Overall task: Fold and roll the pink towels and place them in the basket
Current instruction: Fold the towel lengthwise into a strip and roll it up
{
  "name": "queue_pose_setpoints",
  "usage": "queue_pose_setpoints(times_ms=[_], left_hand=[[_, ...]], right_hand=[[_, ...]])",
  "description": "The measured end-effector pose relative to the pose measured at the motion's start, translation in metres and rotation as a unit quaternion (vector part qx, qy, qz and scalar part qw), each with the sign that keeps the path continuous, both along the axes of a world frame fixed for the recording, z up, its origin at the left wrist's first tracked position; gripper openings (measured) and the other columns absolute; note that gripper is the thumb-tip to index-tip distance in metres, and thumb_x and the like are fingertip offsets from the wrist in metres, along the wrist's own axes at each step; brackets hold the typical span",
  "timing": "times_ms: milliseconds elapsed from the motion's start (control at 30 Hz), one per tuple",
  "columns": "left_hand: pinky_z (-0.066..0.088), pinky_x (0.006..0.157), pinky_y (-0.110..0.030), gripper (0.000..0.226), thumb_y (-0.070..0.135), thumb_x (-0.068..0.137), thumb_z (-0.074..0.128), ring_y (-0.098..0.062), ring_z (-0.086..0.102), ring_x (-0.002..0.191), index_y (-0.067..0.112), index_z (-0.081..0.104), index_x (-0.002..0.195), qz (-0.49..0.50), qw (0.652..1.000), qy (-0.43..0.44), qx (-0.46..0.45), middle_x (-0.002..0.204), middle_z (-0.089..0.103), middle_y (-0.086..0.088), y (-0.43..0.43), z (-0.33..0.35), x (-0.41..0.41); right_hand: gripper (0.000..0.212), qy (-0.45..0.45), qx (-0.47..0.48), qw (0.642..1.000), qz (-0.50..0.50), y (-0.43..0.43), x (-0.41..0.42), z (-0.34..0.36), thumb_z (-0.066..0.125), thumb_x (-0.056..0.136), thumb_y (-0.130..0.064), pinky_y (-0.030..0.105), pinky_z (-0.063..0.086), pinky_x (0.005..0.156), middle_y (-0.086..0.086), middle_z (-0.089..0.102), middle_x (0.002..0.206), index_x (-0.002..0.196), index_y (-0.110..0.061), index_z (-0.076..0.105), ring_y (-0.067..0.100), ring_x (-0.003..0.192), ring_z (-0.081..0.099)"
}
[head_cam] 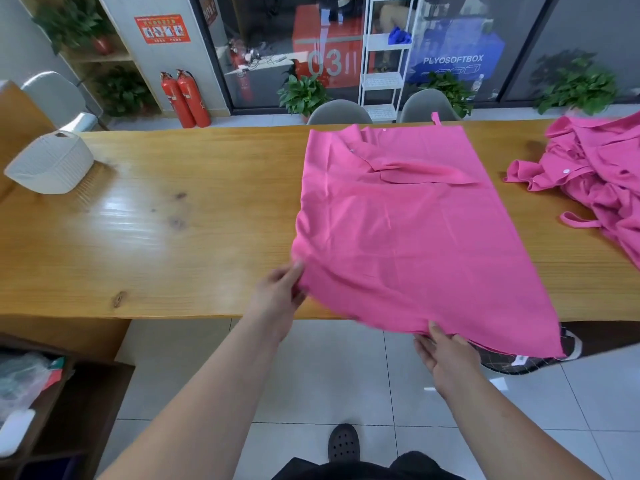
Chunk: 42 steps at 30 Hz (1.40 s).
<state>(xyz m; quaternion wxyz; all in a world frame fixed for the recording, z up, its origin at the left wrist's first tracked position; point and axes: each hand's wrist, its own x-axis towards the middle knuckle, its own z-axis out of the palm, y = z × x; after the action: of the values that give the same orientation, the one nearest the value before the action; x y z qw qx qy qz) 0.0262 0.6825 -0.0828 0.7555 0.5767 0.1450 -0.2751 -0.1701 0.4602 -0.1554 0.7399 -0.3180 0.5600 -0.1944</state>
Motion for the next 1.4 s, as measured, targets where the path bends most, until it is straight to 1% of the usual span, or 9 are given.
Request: queue_pose_setpoints(times_ms=[100, 233, 333, 567, 800, 1000, 1133, 1233, 1400], left_hand=[[0.058, 0.074, -0.029, 0.014, 0.013, 0.103, 0.067, -0.015, 0.065, 0.074, 0.013, 0.068, 0.089, -0.022, 0.990, -0.119, -0.069, 0.082, 0.070, -0.004, -0.011, 0.034, 0.014], [0.055, 0.062, -0.031, 0.012, 0.019, 0.095, 0.078, -0.027, 0.069, 0.070, 0.009, 0.077, 0.089, -0.011, 0.948, -0.086, 0.305, 0.071, 0.074, -0.003, 0.047, -0.038, 0.004], [0.061, 0.065, -0.033, 0.013, 0.016, 0.094, 0.078, -0.026, 0.075, 0.065, 0.003, 0.078, 0.092, -0.050, 0.919, -0.024, 0.390, 0.066, 0.075, -0.004, 0.058, -0.062, -0.012], [0.056, 0.070, -0.026, 0.029, 0.016, 0.104, 0.062, -0.009, 0.062, 0.070, 0.024, 0.067, 0.077, -0.004, 0.988, -0.113, -0.105, 0.077, 0.067, 0.003, -0.008, 0.048, 0.001], [0.056, 0.067, -0.034, 0.015, 0.030, 0.098, 0.074, -0.022, 0.071, 0.071, 0.015, 0.074, 0.097, 0.022, 0.919, -0.093, 0.383, 0.079, 0.073, -0.001, 0.067, -0.051, -0.038], [0.044, 0.063, -0.032, 0.015, 0.029, 0.104, 0.063, -0.019, 0.065, 0.075, 0.018, 0.067, 0.094, -0.051, 0.863, -0.103, 0.493, 0.083, 0.071, 0.004, 0.107, -0.090, -0.078], [0.050, 0.070, -0.035, 0.011, 0.027, 0.104, 0.057, -0.024, 0.062, 0.081, 0.021, 0.063, 0.096, -0.161, 0.799, -0.075, 0.575, 0.088, 0.067, 0.001, 0.127, -0.110, -0.086], [0.053, 0.078, -0.037, 0.016, 0.024, 0.096, 0.051, -0.027, 0.062, 0.091, 0.023, 0.060, 0.109, -0.229, 0.747, -0.062, 0.622, 0.104, 0.064, -0.003, 0.126, -0.111, -0.081], [0.045, 0.106, -0.046, 0.054, 0.025, 0.096, 0.063, -0.032, 0.046, 0.136, 0.022, 0.050, 0.149, -0.261, 0.699, -0.294, 0.598, 0.152, 0.046, -0.006, 0.074, -0.088, -0.045]], right_hand=[[0.014, -0.065, 0.011, 0.997, -0.030, -0.003, 0.010, 0.012, 0.069, 0.101, -0.012, 0.028, 0.065, 0.069, 0.012, 0.070, 0.098, 0.100, -0.007, 0.055, 0.016, 0.072, 0.075], [0.017, -0.008, -0.005, 0.999, 0.046, -0.002, 0.008, 0.006, 0.070, 0.100, -0.010, 0.028, 0.065, 0.061, 0.016, 0.072, 0.098, 0.104, -0.002, 0.056, 0.023, 0.077, 0.075], [0.019, 0.028, -0.009, 0.995, 0.096, 0.005, 0.003, 0.002, 0.071, 0.100, -0.010, 0.027, 0.062, 0.057, 0.018, 0.074, 0.095, 0.110, -0.003, 0.057, 0.019, 0.067, 0.077], [0.019, -0.063, 0.020, 0.998, 0.012, -0.010, 0.003, 0.033, 0.069, 0.101, -0.017, 0.024, 0.061, 0.056, 0.005, 0.071, 0.088, 0.091, -0.016, 0.053, 0.011, 0.066, 0.073], [0.012, 0.053, 0.041, 0.987, 0.147, 0.004, -0.021, 0.014, 0.069, 0.102, -0.017, 0.026, 0.056, 0.050, 0.006, 0.075, 0.075, 0.098, -0.011, 0.060, 0.012, 0.056, 0.071], [0.012, 0.125, 0.072, 0.964, 0.222, 0.014, -0.050, -0.011, 0.070, 0.102, -0.017, 0.039, 0.057, 0.078, 0.008, 0.080, 0.094, 0.104, -0.013, 0.059, 0.024, 0.083, 0.076], [0.014, 0.220, 0.074, 0.929, 0.289, 0.018, -0.069, -0.023, 0.064, 0.104, -0.023, 0.035, 0.056, 0.067, 0.009, 0.080, 0.088, 0.107, -0.009, 0.063, 0.028, 0.078, 0.076], [0.027, 0.326, -0.093, 0.863, 0.373, 0.005, -0.070, -0.034, 0.056, 0.099, -0.033, 0.037, 0.058, 0.064, 0.010, 0.072, 0.078, 0.099, -0.006, 0.062, 0.028, 0.062, 0.071], [0.048, 0.357, -0.560, 0.549, 0.507, -0.045, -0.031, -0.017, 0.064, 0.098, -0.037, 0.046, 0.052, 0.097, 0.011, 0.046, 0.143, 0.139, -0.017, 0.052, 0.033, 0.127, 0.049]])
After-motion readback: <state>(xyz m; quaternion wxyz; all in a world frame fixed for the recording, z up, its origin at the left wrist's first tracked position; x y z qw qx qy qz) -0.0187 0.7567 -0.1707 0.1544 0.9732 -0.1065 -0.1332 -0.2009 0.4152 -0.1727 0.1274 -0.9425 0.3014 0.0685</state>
